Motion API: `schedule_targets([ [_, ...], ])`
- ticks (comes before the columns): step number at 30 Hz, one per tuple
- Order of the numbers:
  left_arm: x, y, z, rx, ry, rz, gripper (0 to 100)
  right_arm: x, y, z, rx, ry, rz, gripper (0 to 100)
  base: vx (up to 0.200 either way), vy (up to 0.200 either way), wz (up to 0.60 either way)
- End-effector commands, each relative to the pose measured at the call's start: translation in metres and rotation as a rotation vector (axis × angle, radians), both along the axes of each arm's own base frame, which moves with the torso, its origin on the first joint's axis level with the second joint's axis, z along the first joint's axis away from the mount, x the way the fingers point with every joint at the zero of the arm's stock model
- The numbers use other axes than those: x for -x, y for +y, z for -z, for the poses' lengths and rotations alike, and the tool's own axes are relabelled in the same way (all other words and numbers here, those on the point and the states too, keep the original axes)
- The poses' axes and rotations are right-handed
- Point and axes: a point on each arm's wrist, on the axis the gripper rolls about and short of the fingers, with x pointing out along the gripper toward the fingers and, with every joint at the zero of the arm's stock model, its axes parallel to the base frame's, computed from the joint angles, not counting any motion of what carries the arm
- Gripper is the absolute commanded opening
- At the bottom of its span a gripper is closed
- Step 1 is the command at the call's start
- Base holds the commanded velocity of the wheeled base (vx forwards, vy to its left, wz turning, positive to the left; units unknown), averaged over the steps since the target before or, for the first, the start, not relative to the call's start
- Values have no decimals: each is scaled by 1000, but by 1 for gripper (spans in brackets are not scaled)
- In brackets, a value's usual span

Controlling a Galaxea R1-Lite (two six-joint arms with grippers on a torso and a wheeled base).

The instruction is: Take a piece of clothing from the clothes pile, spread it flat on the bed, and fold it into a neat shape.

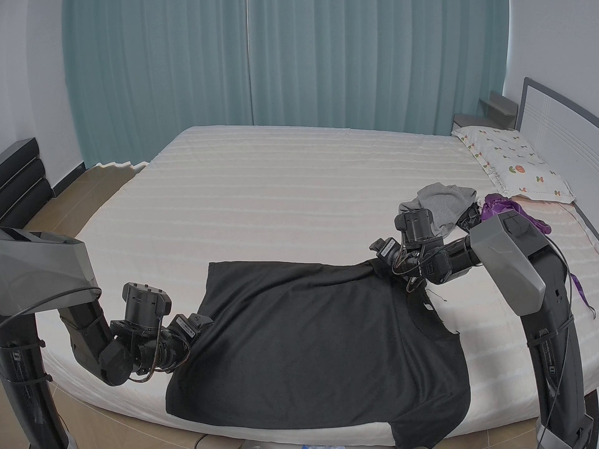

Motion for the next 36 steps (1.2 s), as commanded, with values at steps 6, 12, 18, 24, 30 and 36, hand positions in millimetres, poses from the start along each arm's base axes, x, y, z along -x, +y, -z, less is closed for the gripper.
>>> schedule_targets([
  [6, -1, 0, 1, 1, 1, -2, 100, -47, -10, 17, -28, -189, 85, 100, 0, 0, 0],
  [12, -1, 0, 1, 1, -1, -2, 100, -59, -22, -2, -37, -435, 84, 100, 0, 0, 0],
  [18, -1, 0, 1, 1, -1, -2, 100, -64, -45, -6, 13, -440, 106, 100, 0, 0, 0],
  [24, -1, 0, 0, 2, -2, -2, 100, -53, -62, -7, 39, -324, 87, 100, 0, 0, 0],
  [30, -1, 0, 1, 1, -1, -4, 100, -41, -72, -11, 49, -251, 47, 100, 0, 0, 0],
  [36, -1, 0, 1, 1, -1, -4, 100, -39, -82, 0, 61, -190, 43, 100, 0, 0, 0],
])
